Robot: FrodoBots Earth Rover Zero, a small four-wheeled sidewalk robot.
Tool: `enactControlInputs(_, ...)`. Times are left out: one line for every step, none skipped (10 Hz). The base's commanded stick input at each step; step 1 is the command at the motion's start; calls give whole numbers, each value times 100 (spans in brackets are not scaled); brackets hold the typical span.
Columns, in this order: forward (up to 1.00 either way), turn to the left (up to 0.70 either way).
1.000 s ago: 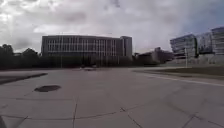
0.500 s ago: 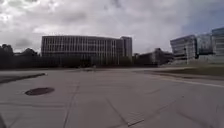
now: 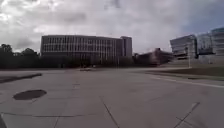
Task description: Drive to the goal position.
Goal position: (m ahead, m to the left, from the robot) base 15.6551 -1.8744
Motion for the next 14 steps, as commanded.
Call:
enactControlInputs(70,0)
enactControlInputs(70,0)
enactControlInputs(70,0)
enactControlInputs(70,0)
enactControlInputs(70,0)
enactControlInputs(70,0)
enactControlInputs(70,0)
enactControlInputs(70,0)
enactControlInputs(70,0)
enactControlInputs(70,0)
enactControlInputs(70,0)
enactControlInputs(70,0)
enactControlInputs(70,0)
enactControlInputs(70,0)
